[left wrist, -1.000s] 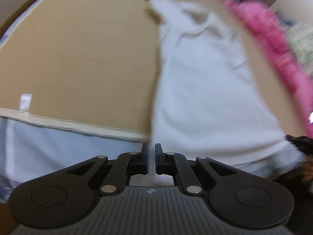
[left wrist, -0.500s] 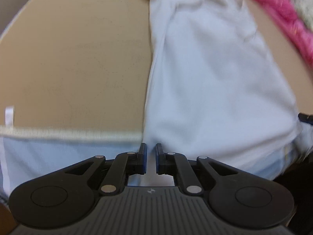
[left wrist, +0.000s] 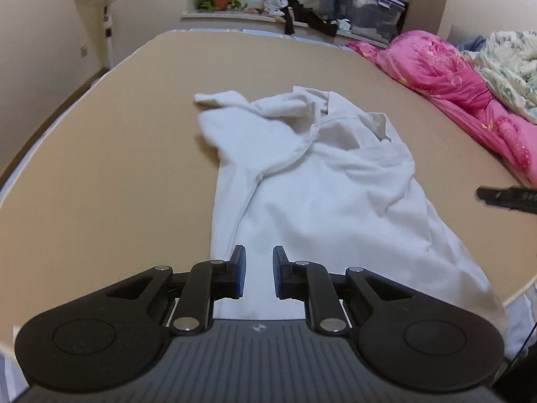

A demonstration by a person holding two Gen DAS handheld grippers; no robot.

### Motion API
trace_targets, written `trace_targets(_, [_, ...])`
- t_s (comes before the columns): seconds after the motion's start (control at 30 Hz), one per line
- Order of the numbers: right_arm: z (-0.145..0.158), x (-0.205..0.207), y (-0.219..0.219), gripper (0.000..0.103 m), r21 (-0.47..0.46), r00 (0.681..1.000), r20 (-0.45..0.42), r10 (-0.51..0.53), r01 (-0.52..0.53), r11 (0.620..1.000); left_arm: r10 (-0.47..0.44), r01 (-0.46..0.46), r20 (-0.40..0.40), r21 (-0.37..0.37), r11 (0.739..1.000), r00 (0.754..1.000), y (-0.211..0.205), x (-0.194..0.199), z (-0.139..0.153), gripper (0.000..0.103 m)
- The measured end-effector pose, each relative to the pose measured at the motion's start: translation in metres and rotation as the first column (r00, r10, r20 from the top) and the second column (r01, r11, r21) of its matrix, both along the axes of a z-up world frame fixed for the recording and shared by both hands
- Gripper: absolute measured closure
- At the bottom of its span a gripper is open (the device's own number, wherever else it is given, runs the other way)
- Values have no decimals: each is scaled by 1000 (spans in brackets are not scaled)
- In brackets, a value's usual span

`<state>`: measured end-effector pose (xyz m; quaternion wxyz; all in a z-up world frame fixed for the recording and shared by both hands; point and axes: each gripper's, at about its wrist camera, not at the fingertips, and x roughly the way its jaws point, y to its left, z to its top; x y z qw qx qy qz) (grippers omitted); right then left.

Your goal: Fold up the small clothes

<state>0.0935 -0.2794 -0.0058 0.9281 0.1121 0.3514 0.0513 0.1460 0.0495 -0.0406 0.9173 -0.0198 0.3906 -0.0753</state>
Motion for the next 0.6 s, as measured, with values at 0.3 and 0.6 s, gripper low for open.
trace_targets(0.3, [-26, 62, 36, 94, 22, 989, -104, 105, -103, 994, 65, -67, -59, -24, 998, 996, -33, 163, 32, 86])
trace_targets(0.6, [-57, 89, 62, 93, -42, 937, -280, 209, -230, 972, 170, -162, -191, 58, 985, 967, -108, 356, 14, 36])
